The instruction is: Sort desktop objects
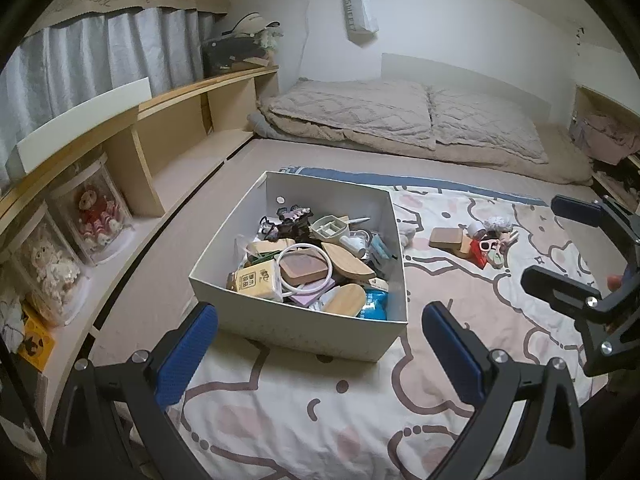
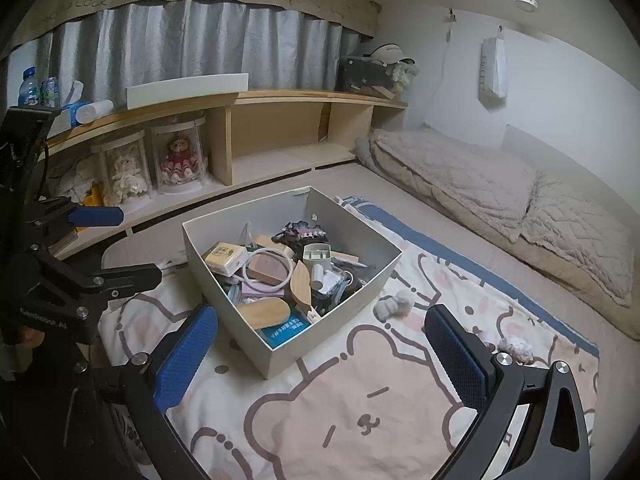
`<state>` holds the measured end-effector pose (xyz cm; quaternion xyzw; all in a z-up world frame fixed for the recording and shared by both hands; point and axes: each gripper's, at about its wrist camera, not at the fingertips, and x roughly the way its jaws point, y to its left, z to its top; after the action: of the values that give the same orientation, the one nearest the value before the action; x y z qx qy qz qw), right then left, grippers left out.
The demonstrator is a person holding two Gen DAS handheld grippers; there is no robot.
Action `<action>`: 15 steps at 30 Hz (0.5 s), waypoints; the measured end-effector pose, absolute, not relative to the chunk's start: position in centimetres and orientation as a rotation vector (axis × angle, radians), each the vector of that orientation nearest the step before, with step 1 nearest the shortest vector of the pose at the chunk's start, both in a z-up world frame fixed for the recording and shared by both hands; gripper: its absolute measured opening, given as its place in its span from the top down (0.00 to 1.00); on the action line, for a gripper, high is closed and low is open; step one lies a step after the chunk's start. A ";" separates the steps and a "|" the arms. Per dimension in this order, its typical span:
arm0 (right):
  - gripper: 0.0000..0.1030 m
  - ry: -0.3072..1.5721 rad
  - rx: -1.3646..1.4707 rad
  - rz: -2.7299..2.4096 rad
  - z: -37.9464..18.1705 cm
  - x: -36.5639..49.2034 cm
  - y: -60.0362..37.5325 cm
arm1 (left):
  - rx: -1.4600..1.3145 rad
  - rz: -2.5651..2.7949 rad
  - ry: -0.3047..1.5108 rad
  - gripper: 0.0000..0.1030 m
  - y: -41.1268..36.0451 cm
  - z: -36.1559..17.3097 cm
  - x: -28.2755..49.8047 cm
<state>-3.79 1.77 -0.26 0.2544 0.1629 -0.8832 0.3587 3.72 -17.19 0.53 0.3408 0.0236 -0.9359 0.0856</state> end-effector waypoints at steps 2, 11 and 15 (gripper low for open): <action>0.00 0.412 0.663 -2.276 -0.3 -3.7 1.9 | 1.016 -2.788 0.073 0.00 -17.2 0.4 3.9; 0.00 0.380 0.725 -2.278 -1.6 -3.9 2.9 | 1.072 -2.785 0.030 0.00 -17.0 -0.2 4.0; 0.00 0.376 0.726 -2.275 -1.7 -3.6 2.9 | 1.078 -2.788 0.023 0.00 -16.9 -0.3 4.1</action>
<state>-3.63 2.88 -1.68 0.2808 0.1455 -0.8801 0.3542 4.08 -16.85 -0.29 0.3596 0.0077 -0.9300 0.0763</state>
